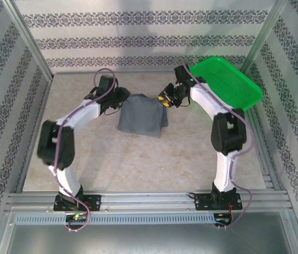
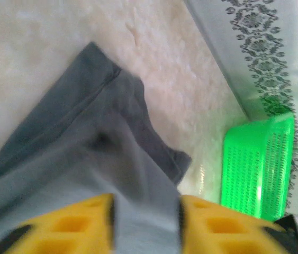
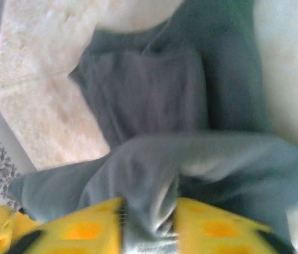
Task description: Fold and stack the t-shirts
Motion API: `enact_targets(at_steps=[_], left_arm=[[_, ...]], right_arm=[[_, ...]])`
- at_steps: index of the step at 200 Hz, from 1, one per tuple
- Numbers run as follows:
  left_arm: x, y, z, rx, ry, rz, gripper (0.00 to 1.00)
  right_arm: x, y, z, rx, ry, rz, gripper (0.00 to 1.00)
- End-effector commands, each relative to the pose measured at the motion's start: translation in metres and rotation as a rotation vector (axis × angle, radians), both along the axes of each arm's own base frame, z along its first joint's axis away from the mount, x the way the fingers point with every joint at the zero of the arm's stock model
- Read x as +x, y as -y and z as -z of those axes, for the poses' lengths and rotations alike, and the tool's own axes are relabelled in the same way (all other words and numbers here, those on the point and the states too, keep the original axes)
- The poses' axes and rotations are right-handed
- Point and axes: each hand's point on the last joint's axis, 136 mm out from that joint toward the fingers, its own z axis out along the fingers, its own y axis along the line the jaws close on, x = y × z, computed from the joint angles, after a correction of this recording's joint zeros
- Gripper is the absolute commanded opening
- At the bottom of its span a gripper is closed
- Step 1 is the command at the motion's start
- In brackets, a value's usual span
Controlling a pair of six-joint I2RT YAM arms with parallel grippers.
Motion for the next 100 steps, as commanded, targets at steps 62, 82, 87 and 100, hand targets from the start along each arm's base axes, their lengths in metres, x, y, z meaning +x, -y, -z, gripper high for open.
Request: enact_targets(at_steps=[62,82,87,100], left_arm=[[-0.078,0.013,-0.004,-0.018,-0.03,0.04,0.53],[-0.134,0.037,0.024,-0.083,-0.097,0.017,0.57],[-0.143,0.042,0.029,-0.101,-0.103,0.003,0.58],[-0.157,0.054,0.039,-0.136,-0.099,-0.039,0.62]], right_arm=[[-0.016,0.046,-0.056,-0.074,0.232,-0.039,0.54],[-0.062,0.044,-0.061,-0.035,0.302,-0.062,0.57],[-0.073,0.042,-0.064,-0.023,0.321,-0.074,0.58],[-0.103,0.036,-0.065,0.013,0.348,-0.105,0.59]])
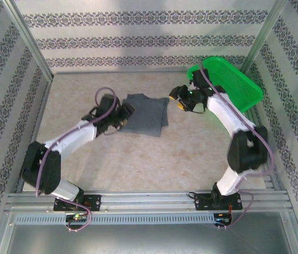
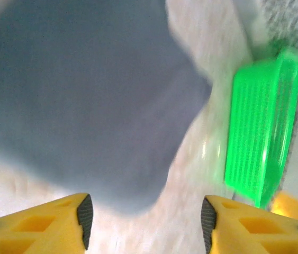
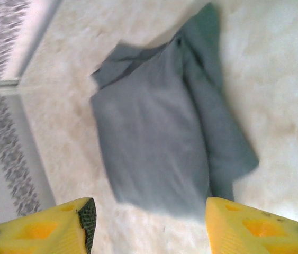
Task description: Fold and stack the t-shirts
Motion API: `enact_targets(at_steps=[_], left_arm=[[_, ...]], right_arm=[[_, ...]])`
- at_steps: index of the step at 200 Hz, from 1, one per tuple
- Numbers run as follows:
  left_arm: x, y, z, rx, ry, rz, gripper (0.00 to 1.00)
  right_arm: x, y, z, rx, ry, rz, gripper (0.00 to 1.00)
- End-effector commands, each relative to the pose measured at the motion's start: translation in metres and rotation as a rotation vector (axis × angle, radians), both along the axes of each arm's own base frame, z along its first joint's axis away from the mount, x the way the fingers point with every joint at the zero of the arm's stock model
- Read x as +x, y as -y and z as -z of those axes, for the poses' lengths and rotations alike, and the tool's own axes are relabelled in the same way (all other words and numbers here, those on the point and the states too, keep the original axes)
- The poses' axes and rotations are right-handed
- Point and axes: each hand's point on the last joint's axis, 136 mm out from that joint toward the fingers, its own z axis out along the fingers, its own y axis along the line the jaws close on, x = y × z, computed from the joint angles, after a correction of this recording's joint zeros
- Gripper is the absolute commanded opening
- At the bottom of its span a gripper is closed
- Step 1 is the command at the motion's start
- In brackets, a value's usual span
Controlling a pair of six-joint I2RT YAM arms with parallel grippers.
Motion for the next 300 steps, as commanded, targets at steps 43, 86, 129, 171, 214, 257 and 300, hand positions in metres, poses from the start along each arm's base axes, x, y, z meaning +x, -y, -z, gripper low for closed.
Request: enact_targets(at_steps=[43,86,129,171,214,257,300], left_arm=[[0.005,0.051,0.047,-0.187,0.007,-0.23,0.68],[0.032,0.075,0.086,-0.215,-0.027,-0.263,0.61],[0.066,0.051,0.107,-0.201,-0.003,-0.376,0.01],[0.11,-0.036,0.089,-0.126,0.055,-0.425,0.0],[0.129,-0.159,0.074,-0.034,0.103,-0.406,0.0],[0.125,-0.273,0.087,0.054,0.055,-0.416,0.0],[0.138,-0.327,0.093,0.058,0.069,-0.42,0.0]], right_arm=[[-0.106,-0.015,0.006,0.087,0.071,-0.1,0.6],[-0.134,-0.003,0.019,0.085,0.031,-0.064,0.59],[-0.139,0.003,0.011,0.086,0.041,-0.039,0.59],[-0.138,0.005,0.005,0.083,0.044,-0.047,0.59],[-0.131,0.005,0.004,0.087,0.05,-0.065,0.59],[-0.118,0.0,0.004,0.089,0.049,-0.093,0.58],[-0.104,-0.008,0.003,0.108,0.055,-0.115,0.58]])
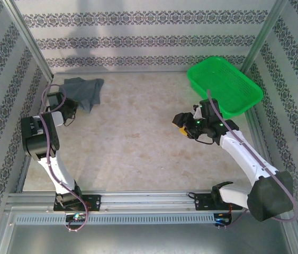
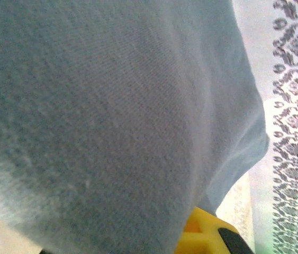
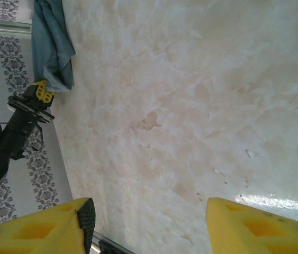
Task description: Fold and stack the t-shirts
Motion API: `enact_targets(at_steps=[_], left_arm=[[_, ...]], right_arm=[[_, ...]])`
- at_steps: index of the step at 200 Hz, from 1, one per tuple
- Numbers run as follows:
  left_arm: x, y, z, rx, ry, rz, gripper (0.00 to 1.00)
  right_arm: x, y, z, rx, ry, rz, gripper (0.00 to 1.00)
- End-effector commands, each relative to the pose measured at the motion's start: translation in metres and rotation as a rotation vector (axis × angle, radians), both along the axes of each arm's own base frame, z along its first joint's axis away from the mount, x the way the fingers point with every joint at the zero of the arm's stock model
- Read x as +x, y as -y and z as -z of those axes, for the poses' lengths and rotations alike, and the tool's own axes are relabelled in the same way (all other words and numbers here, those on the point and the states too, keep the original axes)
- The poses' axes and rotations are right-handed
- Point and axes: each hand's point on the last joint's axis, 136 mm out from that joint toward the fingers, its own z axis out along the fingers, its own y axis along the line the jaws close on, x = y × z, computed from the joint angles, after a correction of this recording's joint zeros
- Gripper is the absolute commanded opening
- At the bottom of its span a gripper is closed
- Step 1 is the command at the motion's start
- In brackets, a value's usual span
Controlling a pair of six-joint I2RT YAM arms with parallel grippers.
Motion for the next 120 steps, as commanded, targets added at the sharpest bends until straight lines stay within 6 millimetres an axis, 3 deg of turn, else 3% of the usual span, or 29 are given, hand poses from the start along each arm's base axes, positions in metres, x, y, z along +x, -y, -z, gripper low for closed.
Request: enact_targets(at_steps=[1,39,44,65,69,72,83,86,89,120], left_arm=[[0.005,-0.001,0.007,0.023,-0.011,0.116,0.0],[0.015,-0.014,0.0,0.058,-0.004,0.121,0.01],[0.015,-0.014,-0.003,0.065,-0.002,0.121,0.1],[0.005,-0.011,-0.023,0.104,0.004,0.121,0.65],[0.002,-0.01,-0.03,0.12,0.008,0.126,0.92],[-0.001,-0.008,-0.035,0.133,0.016,0.132,0.99],[-0.014,-0.004,-0.056,0.182,0.028,0.139,1.0],[-0.019,-0.004,-0.06,0.193,0.026,0.134,1.0],[-0.024,-0.003,-0.064,0.202,0.023,0.128,1.0],[-0.083,0.007,-0.102,0.264,-0.011,0.05,1.0]], right_arm=[[0.012,-0.006,-0.015,0.027,0.056,-0.03,0.58],[0.027,-0.017,-0.044,0.113,0.194,-0.046,0.58],[0.029,-0.017,-0.051,0.126,0.224,-0.043,0.59],[0.036,-0.016,-0.08,0.173,0.361,-0.02,0.62],[0.037,-0.016,-0.086,0.178,0.386,-0.012,0.63],[0.038,-0.014,-0.089,0.18,0.398,-0.001,0.64],[0.04,-0.011,-0.098,0.185,0.427,0.02,0.73],[0.041,-0.01,-0.099,0.187,0.426,0.025,0.9],[0.042,-0.01,-0.101,0.19,0.426,0.03,0.97],[0.048,-0.001,-0.104,0.147,0.419,0.054,0.98]])
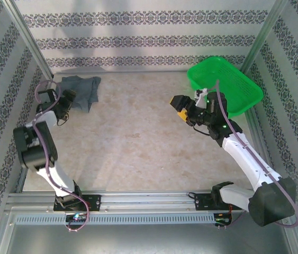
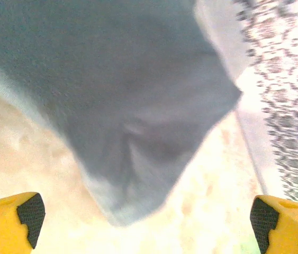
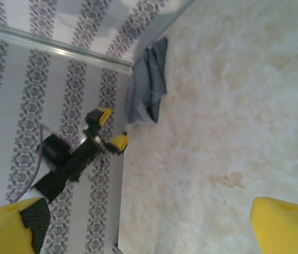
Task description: Fold and stack the t-shirts
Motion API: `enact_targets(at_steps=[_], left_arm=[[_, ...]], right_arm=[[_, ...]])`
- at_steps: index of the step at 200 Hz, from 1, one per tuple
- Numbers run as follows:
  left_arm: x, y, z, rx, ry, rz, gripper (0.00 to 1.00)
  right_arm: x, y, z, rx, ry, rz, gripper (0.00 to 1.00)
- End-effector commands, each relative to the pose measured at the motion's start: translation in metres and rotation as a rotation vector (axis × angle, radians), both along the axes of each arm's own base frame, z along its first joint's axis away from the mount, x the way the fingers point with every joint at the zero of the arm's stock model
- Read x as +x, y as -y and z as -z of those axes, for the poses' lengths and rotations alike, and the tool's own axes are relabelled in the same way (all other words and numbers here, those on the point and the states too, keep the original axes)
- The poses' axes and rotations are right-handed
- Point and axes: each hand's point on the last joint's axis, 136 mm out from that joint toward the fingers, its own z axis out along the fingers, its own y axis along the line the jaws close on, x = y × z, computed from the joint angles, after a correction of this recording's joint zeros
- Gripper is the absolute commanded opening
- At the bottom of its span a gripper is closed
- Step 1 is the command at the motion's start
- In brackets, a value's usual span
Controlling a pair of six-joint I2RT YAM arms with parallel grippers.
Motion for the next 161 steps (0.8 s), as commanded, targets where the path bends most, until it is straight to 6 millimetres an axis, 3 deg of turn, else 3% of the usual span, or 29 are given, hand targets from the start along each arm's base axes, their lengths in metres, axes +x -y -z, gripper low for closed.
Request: enact_targets(at_steps=[1,17,42,62,81,110,133,161], left_arm=[[-0.044,0.007,-0.03,0.107,-0.027,-0.046,1.0],[-0.076,0.018,-0.046,0.222,-0.054,-0.104,1.0],[-0.133,0.013,-0.046,0.432,-0.216,-0.282,1.0],[-0.139,0.025,-0.044,0.614,-0.204,-0.172,1.0],[-0.137,0.037,-0.034,0.83,-0.174,0.014,1.0],[-0.129,0.056,0.002,0.929,-0.091,0.209,1.0],[-0.119,0.067,0.022,0.907,-0.014,0.237,1.0],[-0.091,0.073,0.035,0.892,0.041,0.257,1.0]], right_arm=[[0.01,0.01,-0.018,-0.019,0.053,0.052,0.98],[0.01,0.035,-0.007,-0.145,0.015,0.163,0.98],[0.005,0.103,0.023,-0.463,-0.052,0.371,0.98],[-0.003,0.163,0.042,-0.789,-0.067,0.547,0.98],[0.003,0.191,0.056,-0.96,0.079,0.619,0.98],[0.0,0.213,0.095,-1.174,0.266,0.686,0.98],[0.005,0.206,0.131,-1.213,0.251,0.557,0.98],[0.018,0.199,0.146,-1.189,0.284,0.515,0.98]])
